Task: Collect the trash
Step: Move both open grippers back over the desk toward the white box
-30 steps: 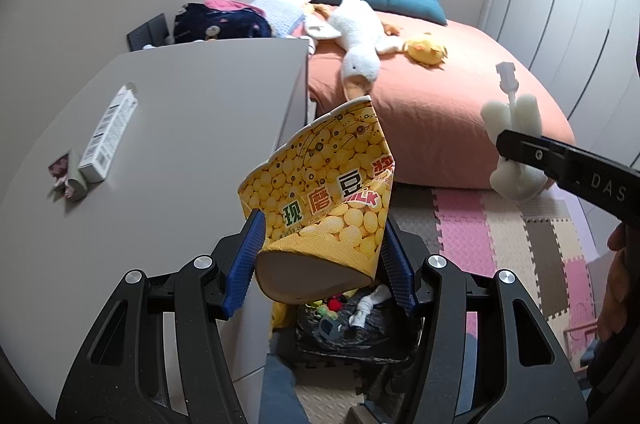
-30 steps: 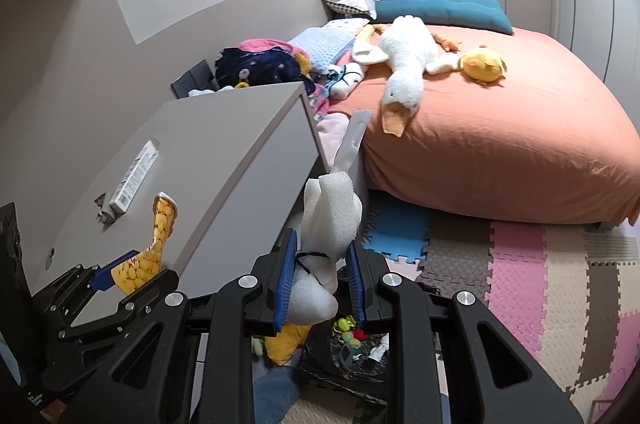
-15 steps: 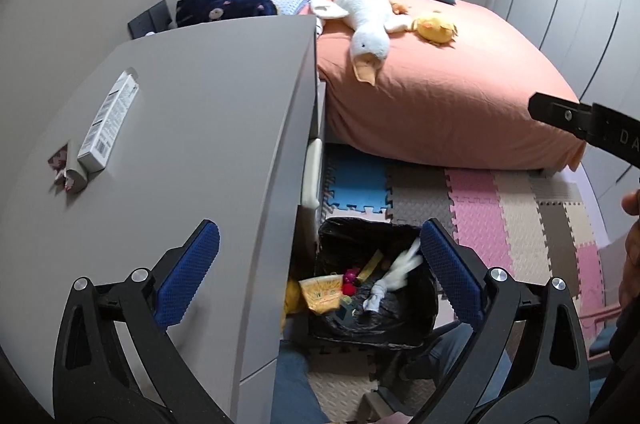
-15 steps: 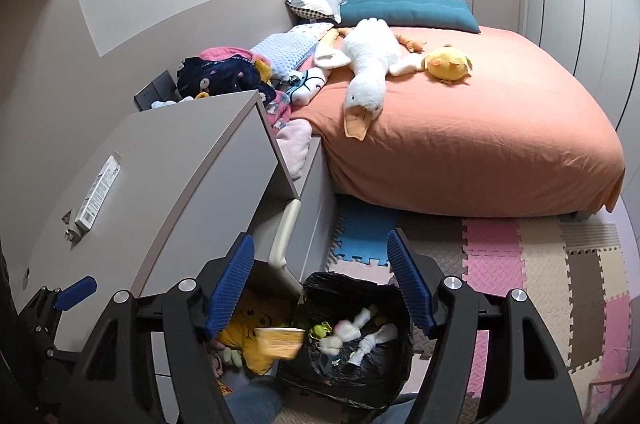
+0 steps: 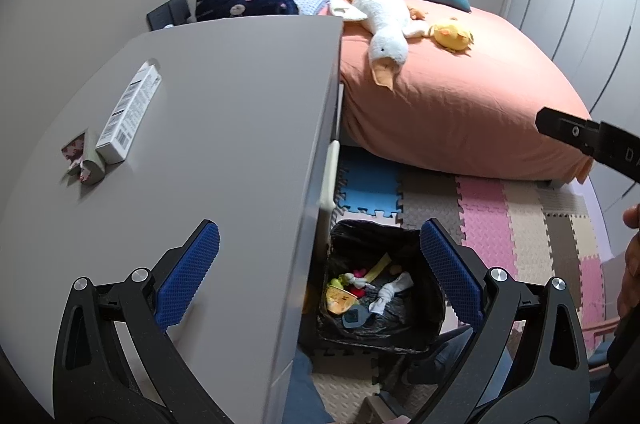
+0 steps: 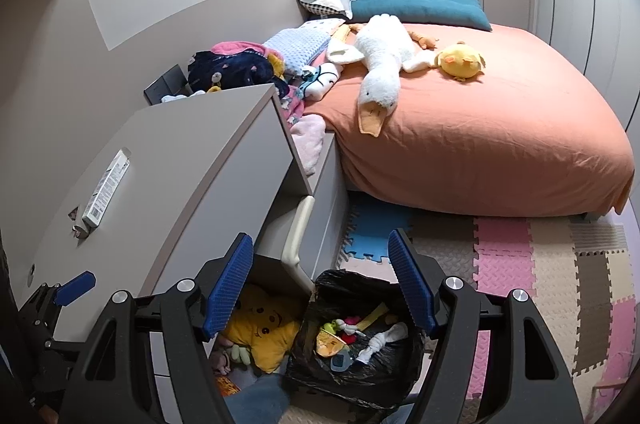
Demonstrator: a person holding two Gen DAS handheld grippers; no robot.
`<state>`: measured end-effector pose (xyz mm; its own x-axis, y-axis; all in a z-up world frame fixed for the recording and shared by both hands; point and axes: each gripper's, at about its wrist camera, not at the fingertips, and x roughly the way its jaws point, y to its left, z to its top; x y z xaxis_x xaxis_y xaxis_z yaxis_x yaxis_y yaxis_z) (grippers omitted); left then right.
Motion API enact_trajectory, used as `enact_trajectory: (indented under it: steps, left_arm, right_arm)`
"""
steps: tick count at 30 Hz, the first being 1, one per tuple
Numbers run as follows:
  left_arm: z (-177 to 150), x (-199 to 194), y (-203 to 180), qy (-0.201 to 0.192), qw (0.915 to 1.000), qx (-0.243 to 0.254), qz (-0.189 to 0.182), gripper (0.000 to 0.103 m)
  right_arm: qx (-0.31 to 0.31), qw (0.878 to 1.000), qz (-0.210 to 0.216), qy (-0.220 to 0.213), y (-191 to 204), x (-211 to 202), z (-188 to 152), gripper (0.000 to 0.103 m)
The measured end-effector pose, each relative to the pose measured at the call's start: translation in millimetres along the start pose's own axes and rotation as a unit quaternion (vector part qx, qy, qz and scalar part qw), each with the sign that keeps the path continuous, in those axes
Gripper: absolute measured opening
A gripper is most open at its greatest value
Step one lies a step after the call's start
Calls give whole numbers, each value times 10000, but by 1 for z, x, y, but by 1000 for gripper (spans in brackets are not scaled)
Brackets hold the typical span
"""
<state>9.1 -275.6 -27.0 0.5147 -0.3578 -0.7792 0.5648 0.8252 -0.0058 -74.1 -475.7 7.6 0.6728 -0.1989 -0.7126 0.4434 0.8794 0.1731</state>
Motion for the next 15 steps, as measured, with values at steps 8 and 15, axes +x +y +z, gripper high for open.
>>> enact_trajectory:
  steps: [8,15]
  left_arm:
    - [3,-5,34,-19,9993,-324,175,97]
    - [2,-7,61,-10,9980,-521,358,97]
  right_arm:
    - [-173,9997,170,44,29,11,5,71]
    - [-320,9988,368,90,61,22,9,71]
